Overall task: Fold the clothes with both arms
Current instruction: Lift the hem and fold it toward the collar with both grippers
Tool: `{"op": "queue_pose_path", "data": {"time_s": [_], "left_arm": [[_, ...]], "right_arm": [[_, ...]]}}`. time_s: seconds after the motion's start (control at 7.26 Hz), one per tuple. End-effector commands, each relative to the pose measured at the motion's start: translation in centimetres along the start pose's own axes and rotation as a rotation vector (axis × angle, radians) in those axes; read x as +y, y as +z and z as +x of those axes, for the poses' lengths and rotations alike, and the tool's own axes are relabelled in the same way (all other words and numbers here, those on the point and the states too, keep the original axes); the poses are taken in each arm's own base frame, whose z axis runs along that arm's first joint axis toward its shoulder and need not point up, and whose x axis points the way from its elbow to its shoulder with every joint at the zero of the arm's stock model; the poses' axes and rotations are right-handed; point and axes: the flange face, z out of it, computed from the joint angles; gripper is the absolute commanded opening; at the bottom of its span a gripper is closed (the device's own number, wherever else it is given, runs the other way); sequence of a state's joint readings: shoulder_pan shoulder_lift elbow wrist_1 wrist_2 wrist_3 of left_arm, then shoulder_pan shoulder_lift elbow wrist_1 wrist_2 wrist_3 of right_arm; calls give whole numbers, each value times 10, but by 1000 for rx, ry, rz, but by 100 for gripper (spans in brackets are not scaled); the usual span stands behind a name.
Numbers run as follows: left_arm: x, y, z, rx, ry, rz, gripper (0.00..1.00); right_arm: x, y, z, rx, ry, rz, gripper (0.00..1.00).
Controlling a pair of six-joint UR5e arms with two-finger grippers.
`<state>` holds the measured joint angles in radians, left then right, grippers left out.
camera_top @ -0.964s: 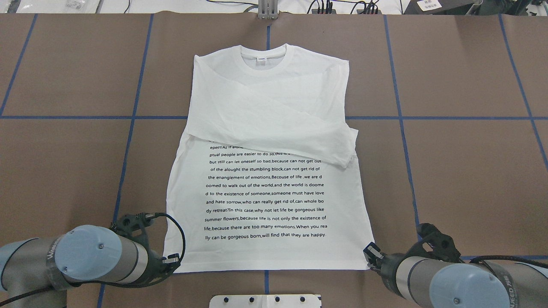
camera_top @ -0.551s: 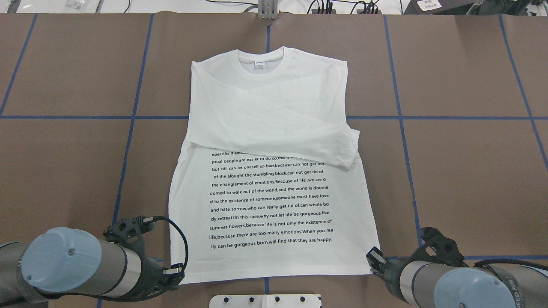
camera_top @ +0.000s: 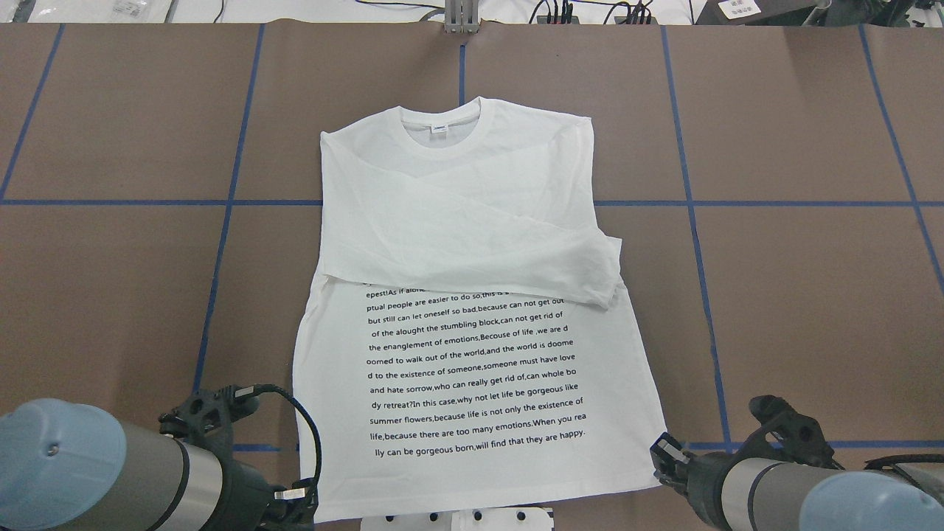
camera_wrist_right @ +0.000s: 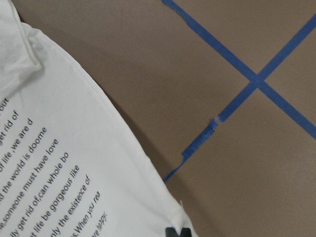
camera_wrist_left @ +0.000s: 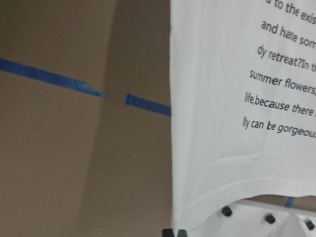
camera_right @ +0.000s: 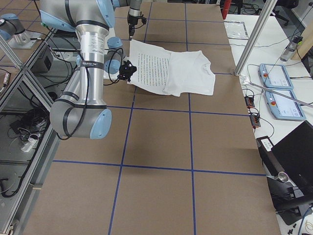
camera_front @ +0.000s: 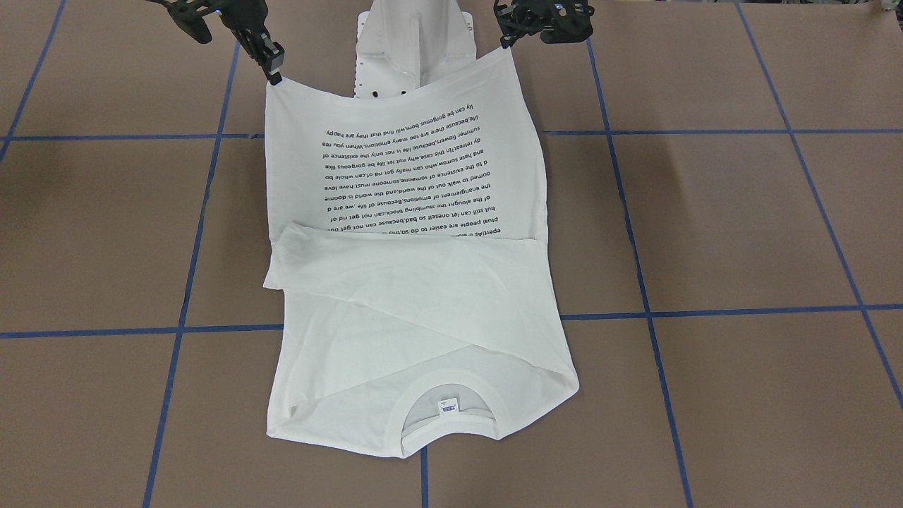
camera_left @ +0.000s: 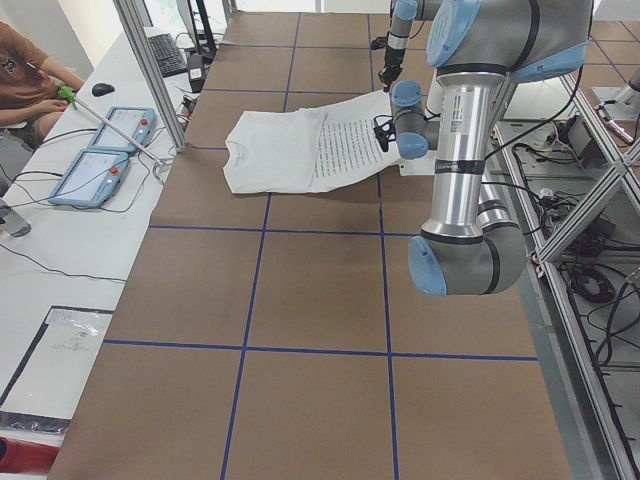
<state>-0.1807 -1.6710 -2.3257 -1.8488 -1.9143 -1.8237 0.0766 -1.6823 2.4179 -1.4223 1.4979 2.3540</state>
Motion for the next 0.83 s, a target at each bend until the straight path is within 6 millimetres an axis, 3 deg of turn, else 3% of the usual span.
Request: {"op": "queue_pose_path", "data": {"time_s": [0.0,0.14,0.28,0.41,0.55,0.69], "left_arm": [[-42,-40,13,69,36,107,0],[-80,-55,15,70,74,195,0],[-115,-41,26,27,186,254,0],[-167,-31,51,-12,174,324,0],[-212,-35,66,-44,217,380,0],[-244,-45,68,-68,292,421,0]], "right_arm": [[-33,-21,-65,-22,-61,9,0],[-51,-14,-112,-3,-94,37,0],[-68,-12,-172,-9,-111,60,0],[-97,-15,-206,16,-119,83,0],[-128,1,-226,48,-219,116,0],[-163,19,-263,84,-259,165,0]]}}
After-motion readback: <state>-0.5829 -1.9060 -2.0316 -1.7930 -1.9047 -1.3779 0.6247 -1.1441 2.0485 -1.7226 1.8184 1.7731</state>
